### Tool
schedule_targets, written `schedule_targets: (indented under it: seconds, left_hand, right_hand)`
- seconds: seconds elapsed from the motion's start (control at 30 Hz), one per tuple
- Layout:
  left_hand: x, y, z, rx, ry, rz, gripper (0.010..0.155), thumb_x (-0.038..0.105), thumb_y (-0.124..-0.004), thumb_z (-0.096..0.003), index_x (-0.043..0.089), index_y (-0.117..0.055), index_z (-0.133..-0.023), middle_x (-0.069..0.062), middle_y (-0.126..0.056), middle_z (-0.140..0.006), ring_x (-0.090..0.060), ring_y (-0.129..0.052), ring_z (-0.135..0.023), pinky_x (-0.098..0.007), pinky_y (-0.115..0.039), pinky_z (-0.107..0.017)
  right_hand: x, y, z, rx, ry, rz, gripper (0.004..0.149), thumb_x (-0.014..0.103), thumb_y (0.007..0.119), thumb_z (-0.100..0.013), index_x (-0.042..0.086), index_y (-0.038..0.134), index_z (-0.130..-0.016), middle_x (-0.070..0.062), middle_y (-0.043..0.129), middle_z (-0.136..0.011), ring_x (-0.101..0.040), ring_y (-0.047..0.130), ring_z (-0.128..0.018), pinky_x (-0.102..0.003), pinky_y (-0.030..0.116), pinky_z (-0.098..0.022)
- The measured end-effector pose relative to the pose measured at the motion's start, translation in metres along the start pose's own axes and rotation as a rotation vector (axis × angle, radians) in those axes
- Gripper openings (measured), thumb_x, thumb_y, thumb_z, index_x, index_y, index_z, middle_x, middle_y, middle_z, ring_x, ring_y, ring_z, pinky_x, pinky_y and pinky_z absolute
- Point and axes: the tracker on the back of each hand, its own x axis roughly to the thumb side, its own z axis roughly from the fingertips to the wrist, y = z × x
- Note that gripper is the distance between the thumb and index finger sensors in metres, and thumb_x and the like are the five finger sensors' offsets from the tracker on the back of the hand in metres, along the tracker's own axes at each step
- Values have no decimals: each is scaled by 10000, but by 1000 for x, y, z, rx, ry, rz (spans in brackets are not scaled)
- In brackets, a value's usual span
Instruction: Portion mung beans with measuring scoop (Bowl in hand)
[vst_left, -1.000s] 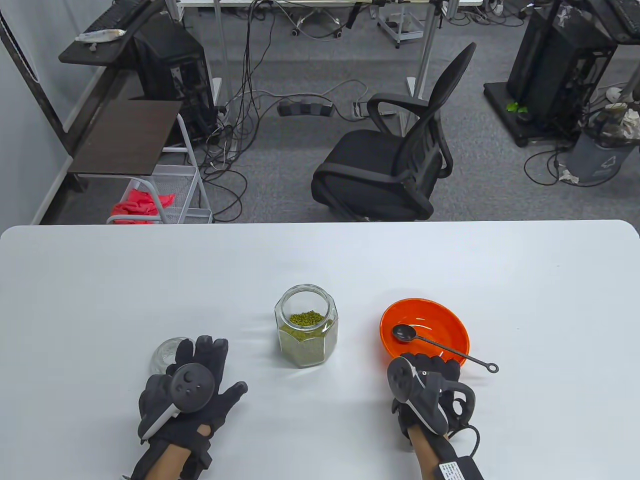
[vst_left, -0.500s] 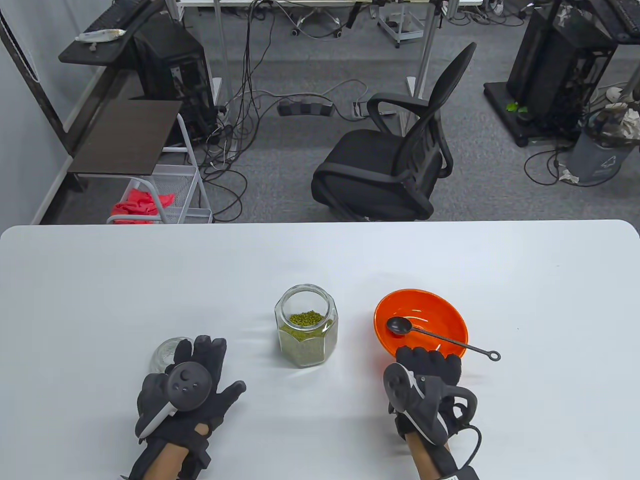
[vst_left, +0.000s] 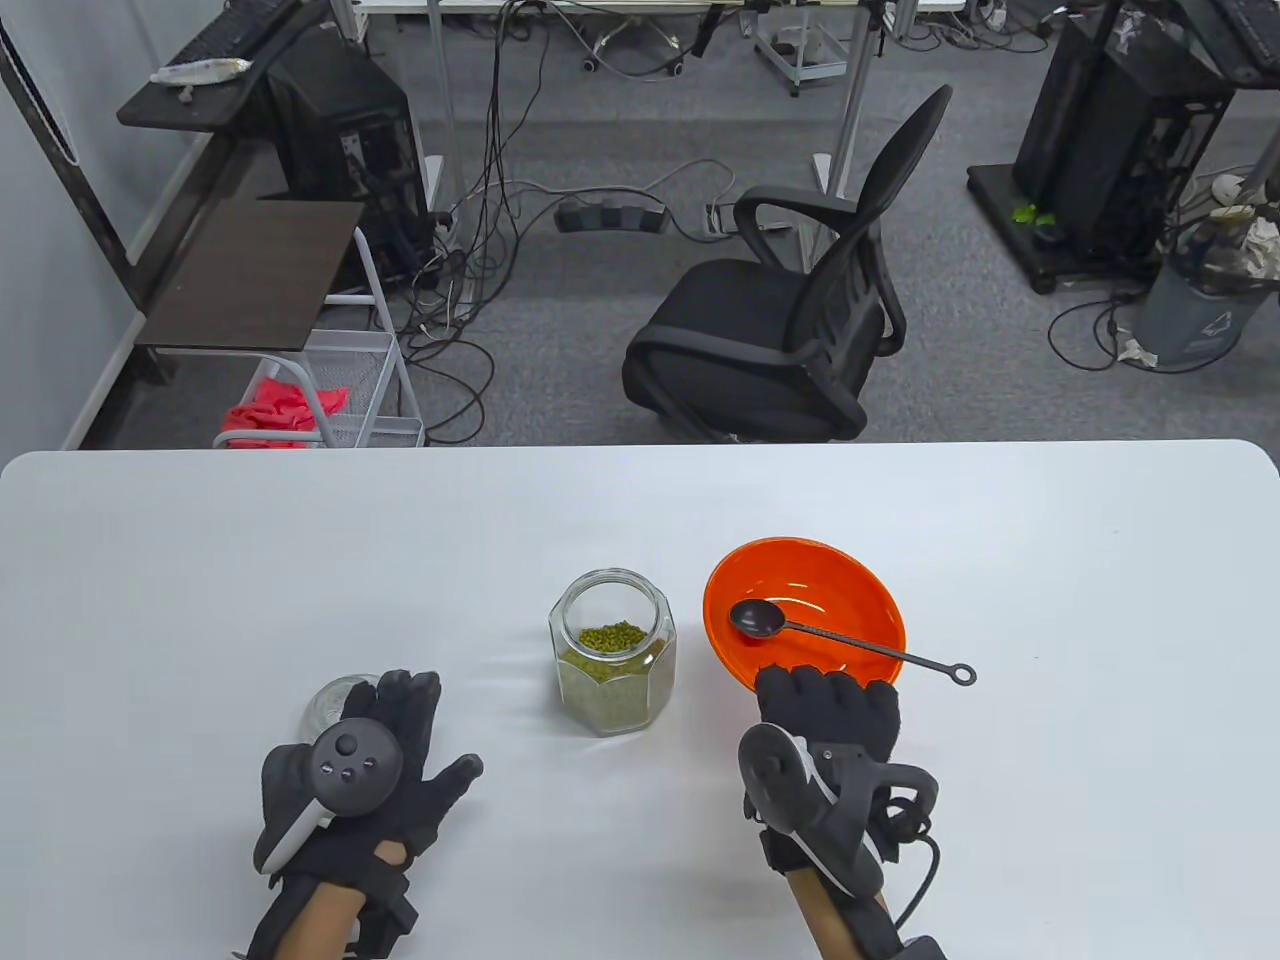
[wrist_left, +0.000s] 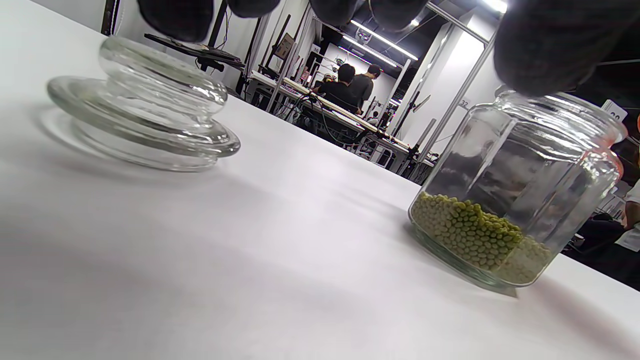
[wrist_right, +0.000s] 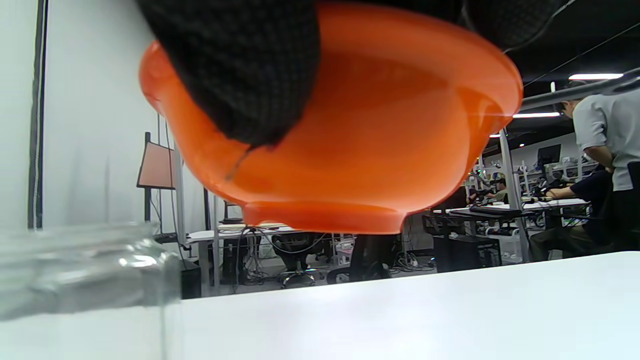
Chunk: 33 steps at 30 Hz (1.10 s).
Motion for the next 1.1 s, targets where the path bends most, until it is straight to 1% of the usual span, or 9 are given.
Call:
schedule_targets:
  seconds: [0.1,0.3,0.37,0.53,0.67,0.77,0.9,1.0,1.1]
  left_hand:
    - [-1,2,0,2,-6,20,889,680,-664,-501,271,-218,-1153,-70,-176,-1165,-564,-281,-1106,-692,-503,-741]
    - [-2,11,3,21,-47,129,902,696,-661,-498,244,-236,-1152,-99,-240,-1163,-553,-447,-1097,-613,-641,-726]
    - [-3,15,4,22,-62,200,899,700,-658,-499,237,-250,-1152,-104,-282,-1160,-518,-555,-1083,-579,-687,-712]
    - [-11,24,6,53,-82,353,893,712,-645,-503,223,-278,-1153,-115,-334,-1153,-489,-659,-1050,-517,-761,-677]
    - [-17,34,11,105,-100,479,899,752,-591,-498,209,-303,-1155,-123,-390,-1144,-459,-759,-1005,-455,-833,-632]
    - [-19,38,13,112,-122,563,908,774,-556,-500,199,-305,-1157,-129,-413,-1138,-445,-803,-980,-435,-854,-616]
    - [-24,37,12,103,-125,655,942,802,-517,-502,161,-286,-1152,-148,-441,-1123,-428,-867,-934,-393,-890,-587]
    - [-28,35,11,97,-136,727,1015,835,-501,-499,99,-207,-1134,-168,-444,-1107,-381,-945,-875,-357,-916,-564]
    - [-31,33,10,108,-111,777,1045,837,-524,-502,57,-198,-1116,-183,-476,-1085,-350,-1000,-822,-333,-943,-526]
  right_hand:
    - [10,-9,0,-3,-25,-26,362,177,967,-352,174,978,-714,-107,983,-736,-342,948,-706,-677,596,-602]
    - [47,-20,5,-13,-145,-72,361,179,969,-350,180,982,-711,-104,984,-736,-340,949,-707,-675,599,-601]
    - [61,-20,6,-12,-187,-98,363,179,970,-349,180,982,-712,-102,984,-735,-339,949,-708,-676,599,-601]
    - [96,-14,13,-17,-300,-120,360,182,975,-344,185,988,-703,-100,986,-734,-336,952,-707,-674,603,-600]
    - [124,-7,18,-32,-377,-134,359,185,979,-339,192,991,-698,-92,989,-732,-331,954,-708,-671,607,-600]
    - [141,0,22,-35,-420,-146,359,186,984,-334,193,995,-693,-89,992,-727,-326,958,-705,-669,608,-601]
    - [158,7,29,-37,-462,-166,357,191,990,-327,201,1000,-684,-77,997,-722,-322,956,-707,-664,605,-605]
    - [168,13,33,-35,-490,-210,356,194,995,-319,206,1006,-675,-74,1002,-715,-316,961,-705,-663,608,-604]
    - [176,18,35,-19,-507,-238,354,195,999,-314,217,1010,-667,-62,1005,-715,-319,951,-723,-664,603,-607]
